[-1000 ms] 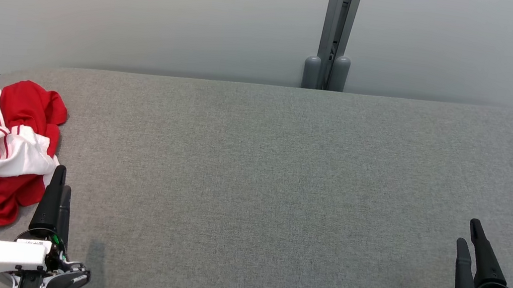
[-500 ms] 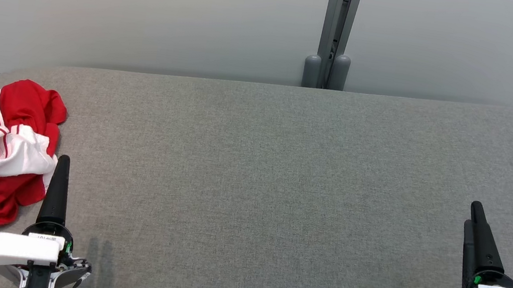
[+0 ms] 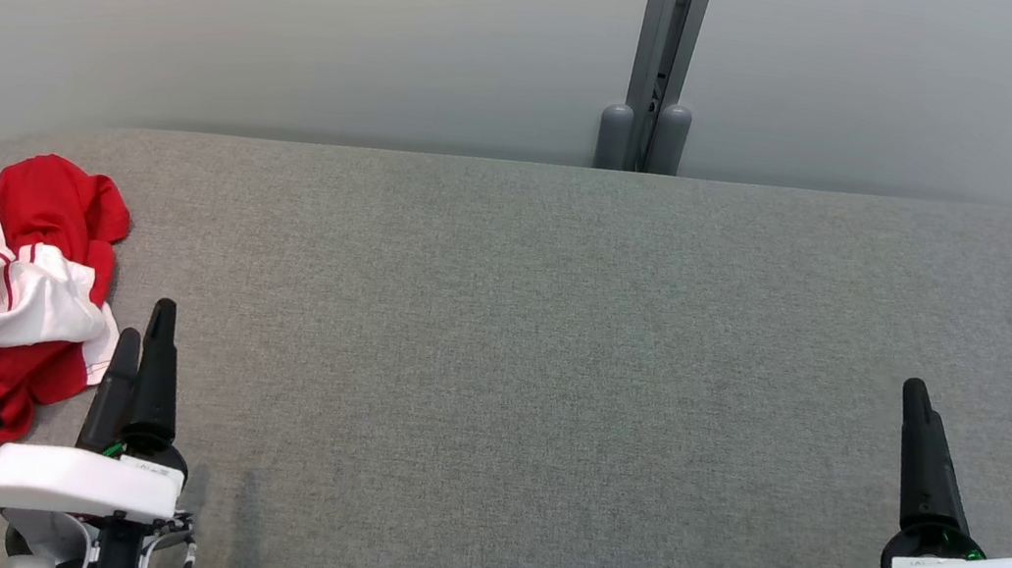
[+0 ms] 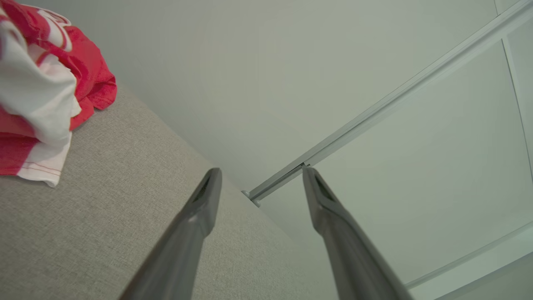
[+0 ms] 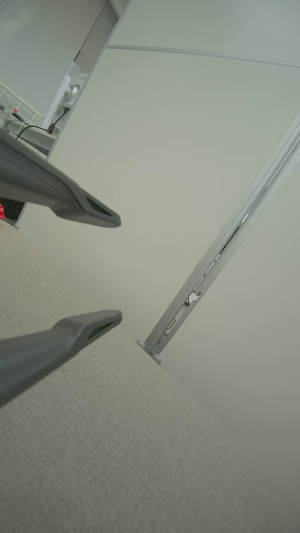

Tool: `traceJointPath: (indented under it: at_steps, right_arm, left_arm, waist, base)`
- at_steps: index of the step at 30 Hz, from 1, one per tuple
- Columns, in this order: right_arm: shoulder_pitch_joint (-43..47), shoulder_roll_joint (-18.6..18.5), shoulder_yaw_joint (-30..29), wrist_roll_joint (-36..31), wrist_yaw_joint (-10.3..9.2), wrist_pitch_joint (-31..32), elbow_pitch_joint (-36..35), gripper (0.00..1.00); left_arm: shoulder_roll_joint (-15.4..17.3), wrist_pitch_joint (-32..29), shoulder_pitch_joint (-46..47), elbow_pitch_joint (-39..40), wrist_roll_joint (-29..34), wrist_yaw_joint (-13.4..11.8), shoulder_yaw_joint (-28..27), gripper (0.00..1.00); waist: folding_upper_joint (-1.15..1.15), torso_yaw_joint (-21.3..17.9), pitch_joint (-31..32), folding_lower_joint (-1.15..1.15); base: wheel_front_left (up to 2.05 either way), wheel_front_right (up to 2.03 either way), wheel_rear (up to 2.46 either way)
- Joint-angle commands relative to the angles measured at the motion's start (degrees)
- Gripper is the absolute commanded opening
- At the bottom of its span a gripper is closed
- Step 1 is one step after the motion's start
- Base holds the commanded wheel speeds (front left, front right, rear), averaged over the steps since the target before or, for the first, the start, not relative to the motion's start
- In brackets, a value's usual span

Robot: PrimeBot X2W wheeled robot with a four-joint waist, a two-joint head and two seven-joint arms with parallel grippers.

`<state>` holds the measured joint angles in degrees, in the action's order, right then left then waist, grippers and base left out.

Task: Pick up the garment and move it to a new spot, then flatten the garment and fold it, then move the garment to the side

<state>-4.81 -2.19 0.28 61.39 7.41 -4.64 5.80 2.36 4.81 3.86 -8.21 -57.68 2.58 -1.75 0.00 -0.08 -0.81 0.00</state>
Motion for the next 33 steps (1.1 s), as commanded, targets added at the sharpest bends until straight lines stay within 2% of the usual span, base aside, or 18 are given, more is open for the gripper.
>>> traceJointPath:
  at_steps: [1, 9, 20, 33]
  right_arm:
    - [-1.5, -0.6, 0.2, -2.4, 0.09, -0.7, -1.2, 1.0]
    - [-1.6, -0.6, 1.1, -13.3, 0.09, -2.1, -1.2, 1.0]
    - [-1.9, -0.7, 0.9, -26.3, 0.1, -3.9, -0.5, 1.0]
    - [-2.2, -0.7, 0.8, -34.2, 0.11, -5.6, 0.0, 1.0]
  left_arm:
    - [0.4, 0.5, 0.8, 0.8, 3.0, -0.5, 0.4, 1.0]
    - [0.5, 1.9, 0.8, 0.3, 14.1, -2.8, 2.3, 1.0]
    - [0.5, 3.6, 0.6, 0.1, 25.7, -5.4, 4.1, 1.0]
    - [0.5, 5.4, 0.7, -0.5, 34.3, -7.6, 5.5, 1.0]
  waist:
    - [0.0, 0.0, 0.0, 0.0]
    - [0.0, 0.1, -0.2, 0.0]
    - [0.0, 0.2, -0.6, 0.0]
    - [0.0, 0.2, -0.8, 0.0]
  base:
    - [0.0, 0.0, 0.0]
    - [0.0, 0.0, 0.0]
    - [0.0, 0.0, 0.0]
    - [0.0, 0.0, 0.0]
